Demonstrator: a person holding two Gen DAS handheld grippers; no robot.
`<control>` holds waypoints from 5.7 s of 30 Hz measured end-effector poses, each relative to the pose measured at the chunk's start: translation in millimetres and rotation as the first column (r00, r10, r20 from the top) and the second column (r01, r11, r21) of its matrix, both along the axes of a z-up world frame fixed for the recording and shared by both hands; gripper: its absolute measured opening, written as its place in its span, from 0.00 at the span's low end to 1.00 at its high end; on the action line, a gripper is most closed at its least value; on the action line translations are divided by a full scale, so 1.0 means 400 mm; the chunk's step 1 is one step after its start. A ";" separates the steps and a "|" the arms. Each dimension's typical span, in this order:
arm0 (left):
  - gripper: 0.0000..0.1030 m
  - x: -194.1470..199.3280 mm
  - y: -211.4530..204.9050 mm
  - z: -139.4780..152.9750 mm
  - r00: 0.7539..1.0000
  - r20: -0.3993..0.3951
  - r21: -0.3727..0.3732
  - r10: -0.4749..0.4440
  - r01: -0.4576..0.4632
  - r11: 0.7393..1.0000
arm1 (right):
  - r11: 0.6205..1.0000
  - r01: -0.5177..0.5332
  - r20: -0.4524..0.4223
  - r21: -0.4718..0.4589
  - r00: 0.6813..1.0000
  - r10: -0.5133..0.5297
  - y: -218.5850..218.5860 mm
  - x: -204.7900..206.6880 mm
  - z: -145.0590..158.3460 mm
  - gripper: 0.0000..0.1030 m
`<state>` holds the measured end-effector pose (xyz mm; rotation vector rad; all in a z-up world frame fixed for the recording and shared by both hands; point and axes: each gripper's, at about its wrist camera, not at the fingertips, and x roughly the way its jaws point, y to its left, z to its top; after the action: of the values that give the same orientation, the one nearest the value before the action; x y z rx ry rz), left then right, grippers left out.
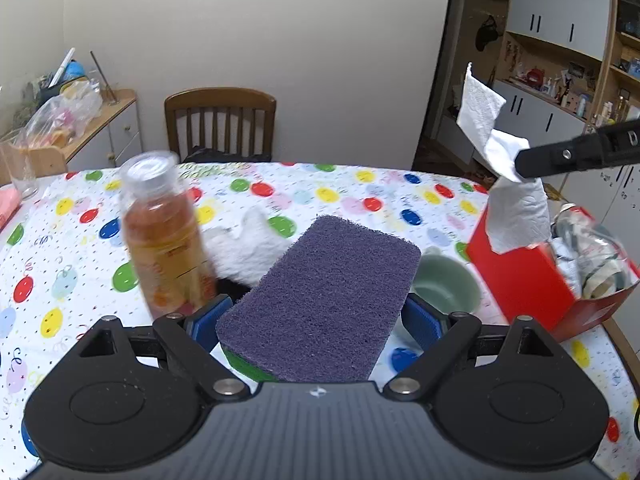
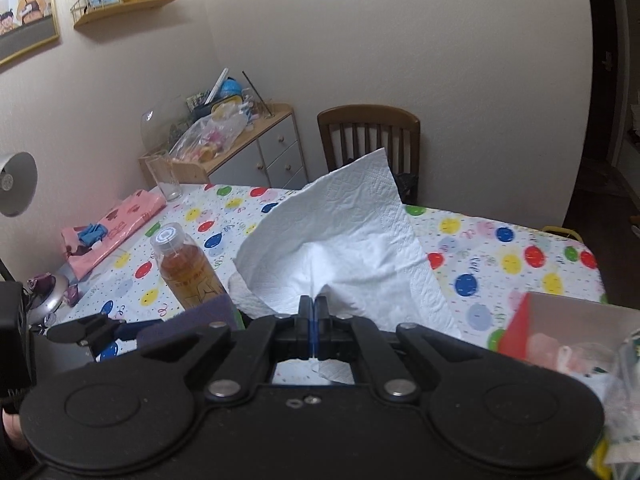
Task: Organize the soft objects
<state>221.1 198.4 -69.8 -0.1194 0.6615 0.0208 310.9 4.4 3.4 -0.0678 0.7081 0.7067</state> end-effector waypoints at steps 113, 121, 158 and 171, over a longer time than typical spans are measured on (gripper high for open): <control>0.89 0.351 -0.752 0.050 0.981 -0.064 0.018 -0.184 0.186 0.982 | 0.981 0.192 -0.057 0.003 0.980 -0.191 -0.719 0.023 -0.085 0.70; 0.93 0.258 -0.679 0.094 0.988 -0.019 -0.025 -0.153 0.153 0.988 | 0.991 0.130 -0.017 0.012 0.991 -0.129 -0.643 -0.014 -0.052 0.84; 0.99 0.041 -0.011 -0.048 0.978 0.032 0.030 0.208 -0.209 0.977 | 0.991 -0.119 -0.053 -0.068 0.992 0.116 0.109 0.030 -0.077 0.97; 0.99 0.112 0.042 -0.178 0.972 -0.008 0.060 0.236 -0.235 0.970 | 0.947 -0.263 -0.057 -0.184 0.965 0.257 0.322 0.098 -0.164 0.87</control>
<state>265.9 215.1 -140.8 -0.1410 0.6586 0.2704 350.2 133.3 -62.3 -0.3313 0.8053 0.8926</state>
